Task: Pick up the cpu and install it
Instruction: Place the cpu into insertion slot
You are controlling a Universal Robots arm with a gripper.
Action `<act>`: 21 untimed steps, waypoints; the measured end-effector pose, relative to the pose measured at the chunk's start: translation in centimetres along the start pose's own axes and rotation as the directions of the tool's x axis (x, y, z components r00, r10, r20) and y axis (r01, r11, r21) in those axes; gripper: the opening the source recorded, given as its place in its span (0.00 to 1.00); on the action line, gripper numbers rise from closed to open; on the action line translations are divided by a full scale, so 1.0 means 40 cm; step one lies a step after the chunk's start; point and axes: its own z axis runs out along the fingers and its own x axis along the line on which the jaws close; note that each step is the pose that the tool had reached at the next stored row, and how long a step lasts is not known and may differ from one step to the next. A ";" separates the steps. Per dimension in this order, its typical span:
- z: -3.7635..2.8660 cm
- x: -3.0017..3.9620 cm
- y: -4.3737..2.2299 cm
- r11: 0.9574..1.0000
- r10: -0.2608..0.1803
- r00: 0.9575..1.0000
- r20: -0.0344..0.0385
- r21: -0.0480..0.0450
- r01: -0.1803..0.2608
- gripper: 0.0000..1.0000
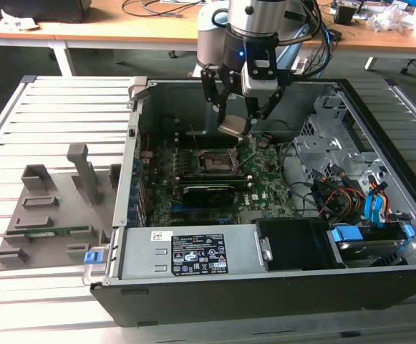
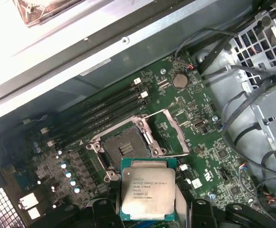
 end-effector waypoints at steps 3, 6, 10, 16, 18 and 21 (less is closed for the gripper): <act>0.000 0.000 0.000 1.000 0.024 1.000 -0.001 0.000 -0.024 0.55; 0.000 0.000 0.000 0.999 0.053 0.999 -0.002 -0.001 -0.053 0.55; 0.000 0.000 0.000 0.996 0.089 0.996 -0.004 -0.001 -0.089 0.55; 0.000 0.000 0.000 0.985 0.174 0.985 -0.007 -0.002 -0.174 0.55; 0.000 0.000 0.000 0.980 0.198 0.980 -0.008 -0.003 -0.198 0.55; 0.000 0.000 0.000 0.972 0.236 0.972 -0.010 -0.003 -0.236 0.55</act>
